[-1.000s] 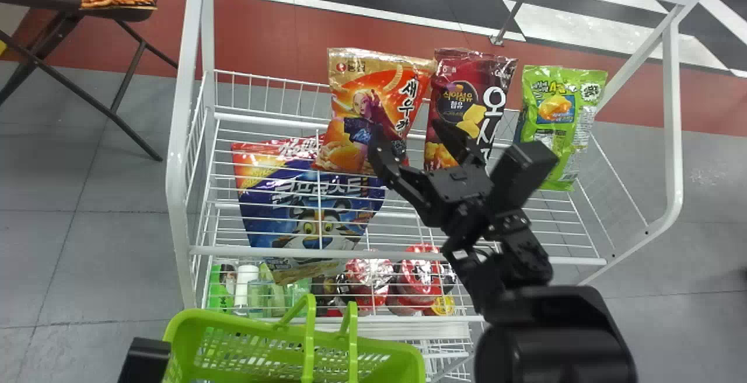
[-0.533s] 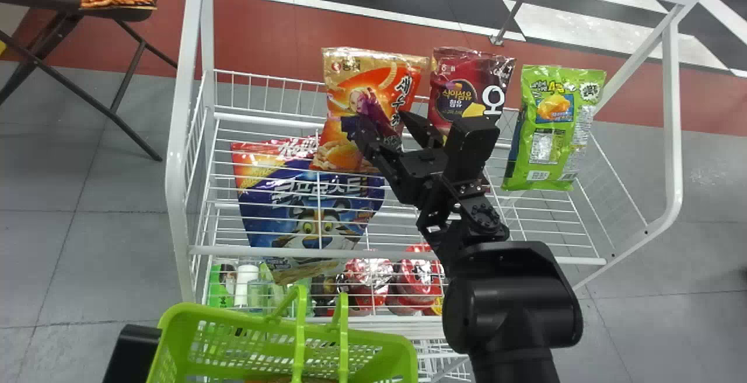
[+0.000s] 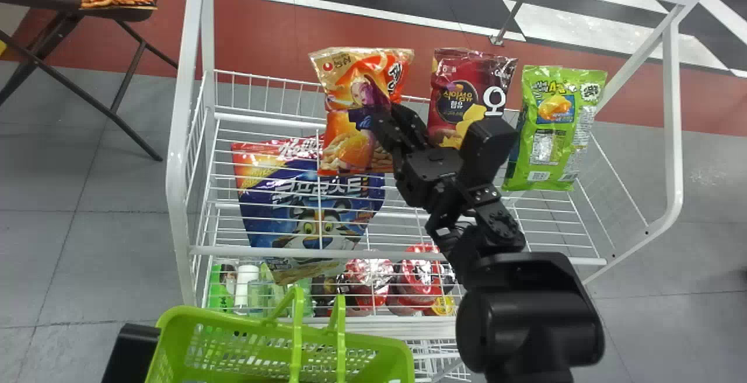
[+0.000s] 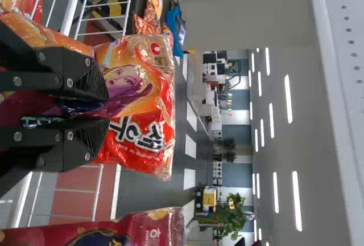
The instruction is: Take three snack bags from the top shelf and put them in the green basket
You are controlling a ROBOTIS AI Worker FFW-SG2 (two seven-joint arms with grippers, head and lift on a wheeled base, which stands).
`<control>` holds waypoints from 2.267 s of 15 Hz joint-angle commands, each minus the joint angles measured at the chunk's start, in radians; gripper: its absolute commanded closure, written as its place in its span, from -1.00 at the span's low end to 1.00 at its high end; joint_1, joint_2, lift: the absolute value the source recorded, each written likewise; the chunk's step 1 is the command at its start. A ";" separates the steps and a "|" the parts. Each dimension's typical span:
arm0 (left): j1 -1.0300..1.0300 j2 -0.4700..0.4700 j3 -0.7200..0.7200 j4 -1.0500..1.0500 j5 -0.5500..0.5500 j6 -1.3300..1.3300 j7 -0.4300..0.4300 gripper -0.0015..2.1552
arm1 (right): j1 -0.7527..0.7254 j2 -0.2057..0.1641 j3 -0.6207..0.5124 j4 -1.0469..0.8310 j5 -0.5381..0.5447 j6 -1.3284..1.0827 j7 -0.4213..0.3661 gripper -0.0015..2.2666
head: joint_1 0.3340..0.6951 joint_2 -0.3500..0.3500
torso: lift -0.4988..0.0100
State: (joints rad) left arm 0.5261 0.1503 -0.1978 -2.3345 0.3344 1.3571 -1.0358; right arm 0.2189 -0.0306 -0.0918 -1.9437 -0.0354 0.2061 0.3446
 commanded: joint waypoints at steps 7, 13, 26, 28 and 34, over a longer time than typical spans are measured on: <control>0.003 0.000 -0.002 -0.008 -0.002 0.001 0.016 -0.02 | 0.359 0.008 -0.244 -0.531 -0.189 0.434 0.159 0.96 | 1.00 -1.00 | 0.85; 0.022 -0.009 -0.006 -0.014 -0.006 -0.011 0.033 -0.02 | 0.444 0.017 -0.440 -0.704 -0.221 1.033 0.349 0.96 | 1.00 -1.00 | 0.85; 0.022 -0.012 -0.037 -0.032 -0.003 -0.020 0.074 -0.02 | 0.451 -0.015 -0.305 -0.693 -0.172 1.366 0.597 0.89 | 1.00 -1.00 | 0.85; 0.003 -0.012 -0.038 -0.032 0.000 0.047 0.091 -0.02 | 0.415 -0.051 -0.217 -0.692 -0.113 1.366 0.605 0.03 | 1.00 -1.00 | 0.85; -0.012 -0.012 -0.042 -0.025 0.015 0.057 0.079 -0.02 | 0.379 -0.045 -0.233 -0.543 -0.138 1.366 0.614 -0.99 | 1.00 -1.00 | 0.85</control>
State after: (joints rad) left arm 0.5137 0.1389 -0.2383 -2.3610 0.3500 1.4166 -0.9559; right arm 0.6026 -0.0759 -0.3239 -2.4929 -0.1654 1.5670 0.9570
